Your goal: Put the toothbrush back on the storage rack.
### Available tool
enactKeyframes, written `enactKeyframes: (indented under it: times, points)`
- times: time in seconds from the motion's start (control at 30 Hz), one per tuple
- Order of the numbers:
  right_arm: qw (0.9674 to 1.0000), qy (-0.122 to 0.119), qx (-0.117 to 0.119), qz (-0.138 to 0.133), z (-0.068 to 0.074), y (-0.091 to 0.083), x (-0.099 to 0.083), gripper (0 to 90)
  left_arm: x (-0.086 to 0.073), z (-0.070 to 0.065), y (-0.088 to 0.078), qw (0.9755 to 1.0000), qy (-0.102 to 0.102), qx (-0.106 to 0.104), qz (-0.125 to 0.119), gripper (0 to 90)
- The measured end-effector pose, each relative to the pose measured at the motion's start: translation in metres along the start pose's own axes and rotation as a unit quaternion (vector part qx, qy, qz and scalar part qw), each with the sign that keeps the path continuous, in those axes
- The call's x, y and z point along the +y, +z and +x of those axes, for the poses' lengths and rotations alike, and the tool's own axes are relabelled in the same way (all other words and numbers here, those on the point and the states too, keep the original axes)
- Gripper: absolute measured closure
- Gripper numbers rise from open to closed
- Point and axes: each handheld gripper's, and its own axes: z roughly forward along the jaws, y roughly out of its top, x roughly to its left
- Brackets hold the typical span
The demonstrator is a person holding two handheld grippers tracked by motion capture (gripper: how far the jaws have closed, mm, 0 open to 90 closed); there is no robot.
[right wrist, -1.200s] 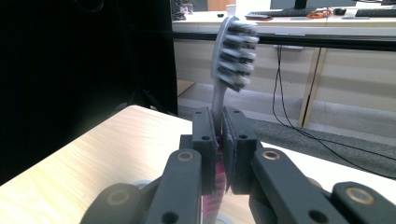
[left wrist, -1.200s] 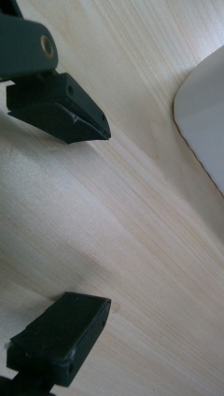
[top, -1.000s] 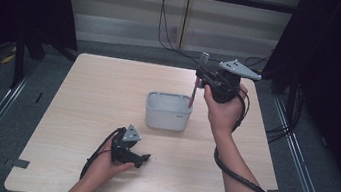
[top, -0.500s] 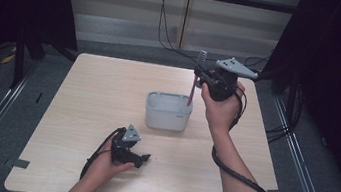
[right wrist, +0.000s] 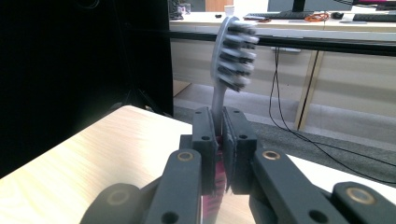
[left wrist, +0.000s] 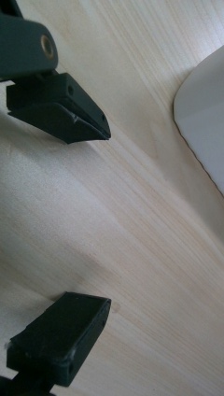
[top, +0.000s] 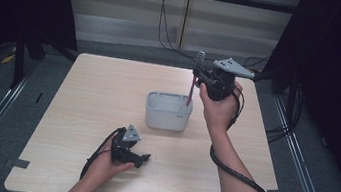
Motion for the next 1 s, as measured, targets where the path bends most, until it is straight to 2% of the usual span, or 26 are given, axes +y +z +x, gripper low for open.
enactKeyframes:
  times: [1.0]
  points:
    - [1.0,-0.003,0.002,0.009,-0.002,0.009,-0.019,84.8,0.0,0.0,0.0,1.0,0.0,-0.001,0.0,15.7]
